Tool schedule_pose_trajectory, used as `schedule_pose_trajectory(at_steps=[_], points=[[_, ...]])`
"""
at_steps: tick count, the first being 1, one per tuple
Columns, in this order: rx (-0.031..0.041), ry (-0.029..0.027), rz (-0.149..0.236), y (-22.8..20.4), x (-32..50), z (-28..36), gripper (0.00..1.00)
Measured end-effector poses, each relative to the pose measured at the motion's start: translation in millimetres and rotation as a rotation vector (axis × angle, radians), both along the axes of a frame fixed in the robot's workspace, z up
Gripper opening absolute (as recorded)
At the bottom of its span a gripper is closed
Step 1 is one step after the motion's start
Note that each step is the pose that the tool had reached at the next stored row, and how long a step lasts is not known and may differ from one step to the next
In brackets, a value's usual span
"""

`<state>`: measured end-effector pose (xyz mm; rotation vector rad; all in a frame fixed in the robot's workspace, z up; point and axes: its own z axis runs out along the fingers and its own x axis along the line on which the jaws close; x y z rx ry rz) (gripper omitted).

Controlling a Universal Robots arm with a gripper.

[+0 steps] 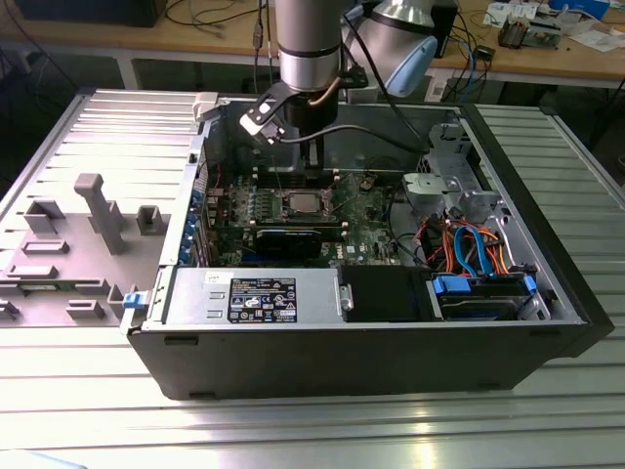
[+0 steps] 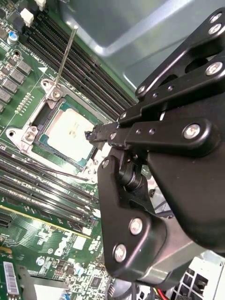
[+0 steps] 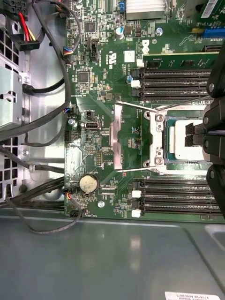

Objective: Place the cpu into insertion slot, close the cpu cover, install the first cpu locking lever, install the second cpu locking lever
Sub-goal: 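Place the cpu into insertion slot, then close the cpu cover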

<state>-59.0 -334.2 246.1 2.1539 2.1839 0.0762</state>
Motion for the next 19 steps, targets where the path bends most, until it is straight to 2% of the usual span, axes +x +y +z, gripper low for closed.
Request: schedule_pose_trajectory(at_steps=[6, 9, 13, 19], points=[[0.0, -0.0001, 0.0, 0.0, 0.0, 7.5, 0.11], [0.0, -0.0001, 0.0, -0.1, 0.0, 16.5, 0.11], [0.0, 0.0, 0.0, -0.1, 0.0, 19.9, 0.11], [0.0, 0.0, 0.0, -0.1, 0.0, 20.4, 0.11]])
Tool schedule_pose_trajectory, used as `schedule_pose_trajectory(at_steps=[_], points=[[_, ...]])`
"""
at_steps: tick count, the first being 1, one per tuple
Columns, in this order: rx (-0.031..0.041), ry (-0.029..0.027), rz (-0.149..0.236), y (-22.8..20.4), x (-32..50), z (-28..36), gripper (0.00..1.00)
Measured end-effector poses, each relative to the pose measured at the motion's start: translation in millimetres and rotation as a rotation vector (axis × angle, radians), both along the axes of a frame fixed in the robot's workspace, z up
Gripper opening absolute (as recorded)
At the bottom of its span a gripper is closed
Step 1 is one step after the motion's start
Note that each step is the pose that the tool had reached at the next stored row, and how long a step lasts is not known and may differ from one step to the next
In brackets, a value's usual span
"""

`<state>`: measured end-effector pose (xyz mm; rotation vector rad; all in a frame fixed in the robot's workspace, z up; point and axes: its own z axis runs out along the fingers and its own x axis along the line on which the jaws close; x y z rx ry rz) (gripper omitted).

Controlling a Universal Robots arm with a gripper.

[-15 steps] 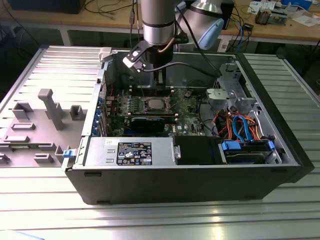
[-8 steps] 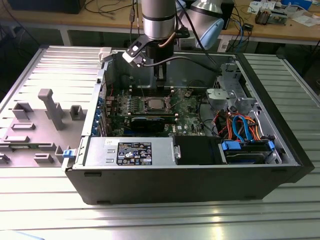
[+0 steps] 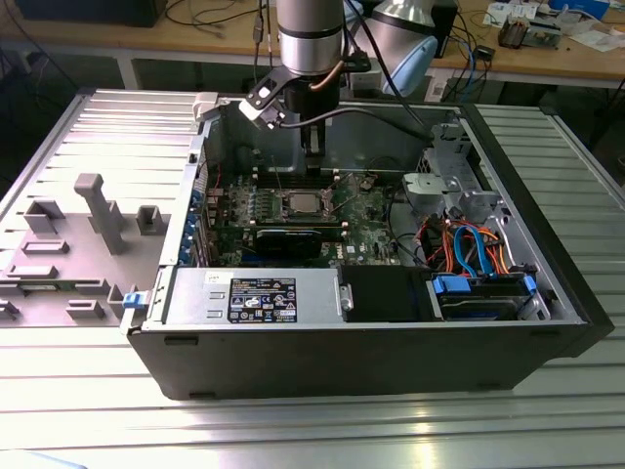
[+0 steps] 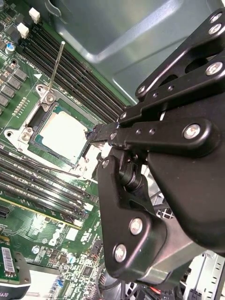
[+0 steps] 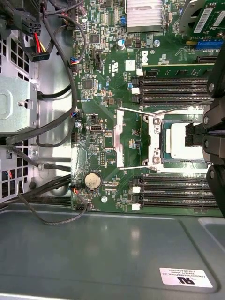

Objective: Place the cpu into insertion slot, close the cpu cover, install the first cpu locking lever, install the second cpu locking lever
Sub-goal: 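Close the cpu cover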

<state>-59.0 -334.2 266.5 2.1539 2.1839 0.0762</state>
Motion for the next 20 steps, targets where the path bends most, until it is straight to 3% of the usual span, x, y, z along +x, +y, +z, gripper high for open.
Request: schedule_pose_trajectory(at_steps=[20], points=[[0.0, 0.0, 0.0, -2.7, 1.0, 0.1, 0.11]])
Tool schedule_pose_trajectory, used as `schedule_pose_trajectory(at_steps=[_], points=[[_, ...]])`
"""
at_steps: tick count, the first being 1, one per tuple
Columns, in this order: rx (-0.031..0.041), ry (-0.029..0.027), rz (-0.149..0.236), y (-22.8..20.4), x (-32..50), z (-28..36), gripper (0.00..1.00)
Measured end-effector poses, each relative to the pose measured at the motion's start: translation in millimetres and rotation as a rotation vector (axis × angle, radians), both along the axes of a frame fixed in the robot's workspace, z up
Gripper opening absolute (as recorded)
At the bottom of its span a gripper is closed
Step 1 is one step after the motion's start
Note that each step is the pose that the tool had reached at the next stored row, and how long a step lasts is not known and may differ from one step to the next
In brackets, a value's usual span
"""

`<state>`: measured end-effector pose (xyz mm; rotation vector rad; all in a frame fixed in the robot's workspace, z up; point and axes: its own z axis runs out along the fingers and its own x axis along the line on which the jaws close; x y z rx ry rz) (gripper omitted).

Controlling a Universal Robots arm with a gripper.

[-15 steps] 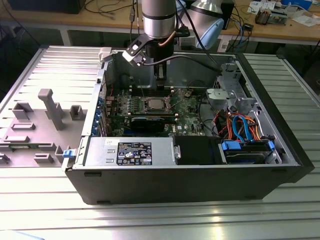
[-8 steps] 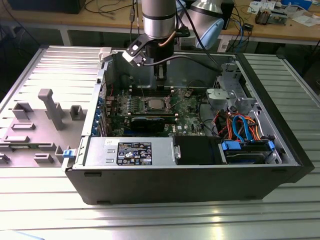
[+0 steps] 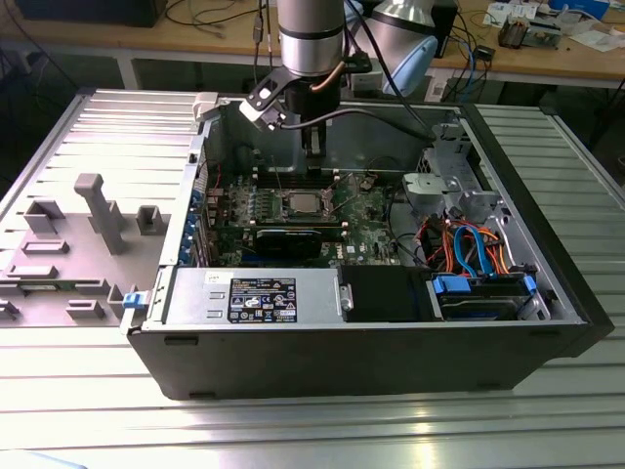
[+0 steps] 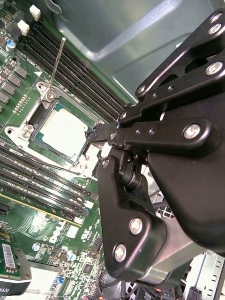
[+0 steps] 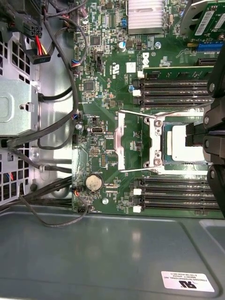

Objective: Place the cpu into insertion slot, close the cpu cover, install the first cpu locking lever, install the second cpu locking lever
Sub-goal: 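Close the cpu cover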

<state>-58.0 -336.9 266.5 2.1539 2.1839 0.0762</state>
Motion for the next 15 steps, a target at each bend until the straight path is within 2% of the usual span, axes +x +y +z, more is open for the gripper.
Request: schedule_pose_trajectory(at_steps=[15], points=[[0.0, 0.0001, 0.0, -1.4, 2.4, 1.1, 0.11]])
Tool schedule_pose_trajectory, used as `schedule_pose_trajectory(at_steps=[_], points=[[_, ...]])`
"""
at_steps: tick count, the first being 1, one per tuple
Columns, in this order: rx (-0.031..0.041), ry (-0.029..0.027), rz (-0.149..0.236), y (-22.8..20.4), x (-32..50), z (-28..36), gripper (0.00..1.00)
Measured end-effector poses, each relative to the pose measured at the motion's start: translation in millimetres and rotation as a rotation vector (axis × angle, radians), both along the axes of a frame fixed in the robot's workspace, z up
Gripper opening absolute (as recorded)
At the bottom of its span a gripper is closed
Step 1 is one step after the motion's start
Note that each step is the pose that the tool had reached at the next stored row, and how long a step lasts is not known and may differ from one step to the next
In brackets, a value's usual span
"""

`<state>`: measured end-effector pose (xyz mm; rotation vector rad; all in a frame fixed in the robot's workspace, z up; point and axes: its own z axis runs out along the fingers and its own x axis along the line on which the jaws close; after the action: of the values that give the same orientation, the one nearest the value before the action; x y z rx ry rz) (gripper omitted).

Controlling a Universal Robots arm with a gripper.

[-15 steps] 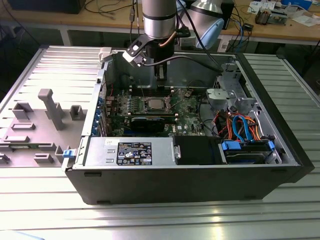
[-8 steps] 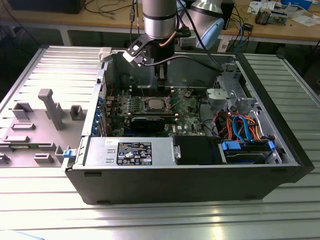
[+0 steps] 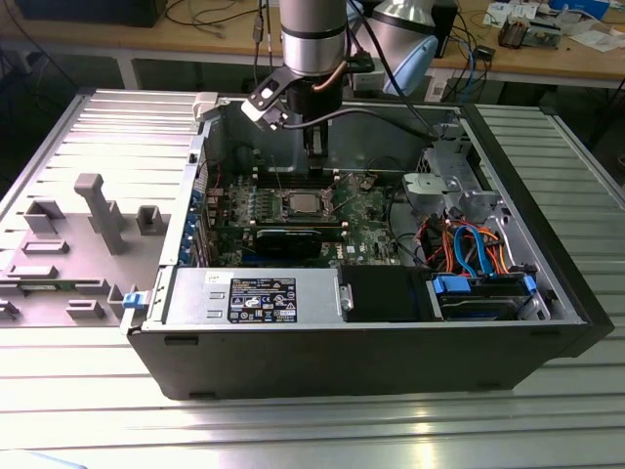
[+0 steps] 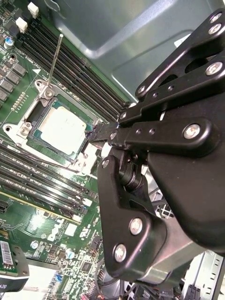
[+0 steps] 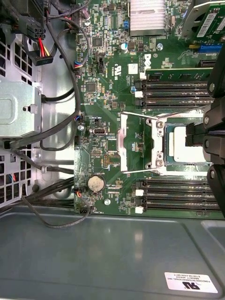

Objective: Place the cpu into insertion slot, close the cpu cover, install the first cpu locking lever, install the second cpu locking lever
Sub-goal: 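Close the cpu cover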

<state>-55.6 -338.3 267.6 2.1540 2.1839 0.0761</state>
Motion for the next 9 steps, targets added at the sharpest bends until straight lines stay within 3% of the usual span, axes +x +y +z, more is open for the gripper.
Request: schedule_pose_trajectory(at_steps=[9], points=[[0.0, 0.0, 0.0, -2.4, 0.0, 0.0, 0.11]])
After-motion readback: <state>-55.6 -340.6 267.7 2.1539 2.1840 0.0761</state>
